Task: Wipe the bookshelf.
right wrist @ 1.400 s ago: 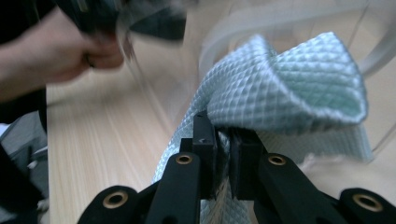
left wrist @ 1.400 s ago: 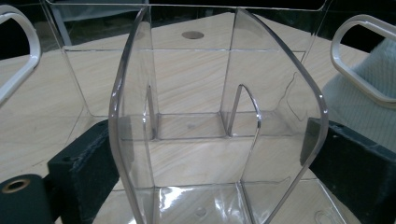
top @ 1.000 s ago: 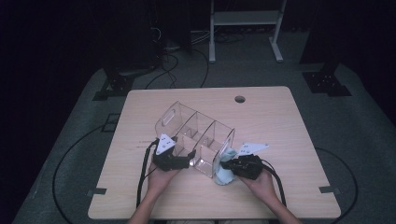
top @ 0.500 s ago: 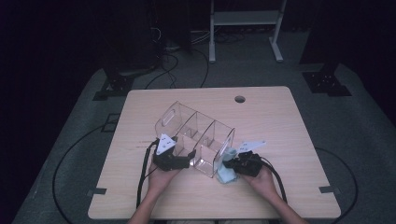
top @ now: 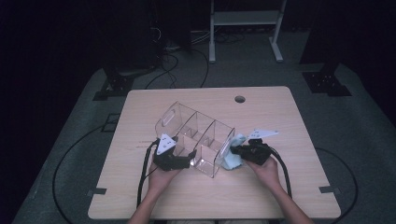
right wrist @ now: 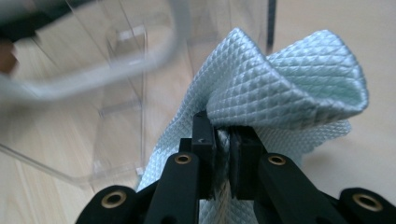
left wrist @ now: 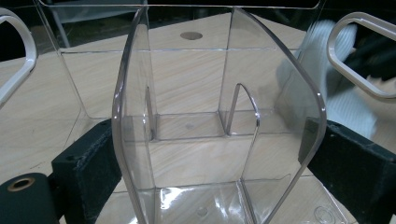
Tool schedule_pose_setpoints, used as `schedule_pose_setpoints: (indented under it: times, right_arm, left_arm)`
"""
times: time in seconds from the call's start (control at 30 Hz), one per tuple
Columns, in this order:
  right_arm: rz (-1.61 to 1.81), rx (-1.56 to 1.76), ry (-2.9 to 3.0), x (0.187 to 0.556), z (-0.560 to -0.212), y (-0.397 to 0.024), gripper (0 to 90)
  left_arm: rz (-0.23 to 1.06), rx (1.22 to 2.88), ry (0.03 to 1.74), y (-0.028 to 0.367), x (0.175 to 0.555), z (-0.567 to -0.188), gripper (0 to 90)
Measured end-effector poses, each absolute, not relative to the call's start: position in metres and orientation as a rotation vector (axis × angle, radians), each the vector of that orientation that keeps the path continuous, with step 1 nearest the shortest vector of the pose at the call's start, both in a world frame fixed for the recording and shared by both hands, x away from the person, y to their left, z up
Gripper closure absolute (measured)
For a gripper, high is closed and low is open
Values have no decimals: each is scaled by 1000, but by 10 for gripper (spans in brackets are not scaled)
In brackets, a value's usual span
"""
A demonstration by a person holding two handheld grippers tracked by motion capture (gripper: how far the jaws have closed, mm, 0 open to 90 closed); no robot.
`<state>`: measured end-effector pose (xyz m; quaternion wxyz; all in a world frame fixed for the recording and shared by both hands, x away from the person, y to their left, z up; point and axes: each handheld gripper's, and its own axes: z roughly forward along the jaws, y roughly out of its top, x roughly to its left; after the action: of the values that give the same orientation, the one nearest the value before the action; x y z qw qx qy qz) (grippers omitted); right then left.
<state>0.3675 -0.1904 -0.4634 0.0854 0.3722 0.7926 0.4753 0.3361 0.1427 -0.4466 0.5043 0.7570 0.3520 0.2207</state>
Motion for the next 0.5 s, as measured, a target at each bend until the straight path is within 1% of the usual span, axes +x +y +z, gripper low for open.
schedule_pose_setpoints:
  times: [0.1,0.17,0.27,0.4,0.5]
  right_arm:
    - [1443,1065,2308,366,-441,-194,824]
    - [1456,1051,2291,366,-434,-195,824]
    - [1456,1052,2288,367,-439,-194,824]
    - [1414,1101,2329,373,-459,-194,823]
    - [1444,1103,2342,370,-464,-193,822]
  left_arm:
    - [532,1829,850,143,336,-447,68]
    - [531,1830,850,143,336,-447,67]
    - [538,1828,848,143,336,-446,67]
    - [534,1829,849,143,336,-446,67]
    - [534,1826,850,142,336,-447,67]
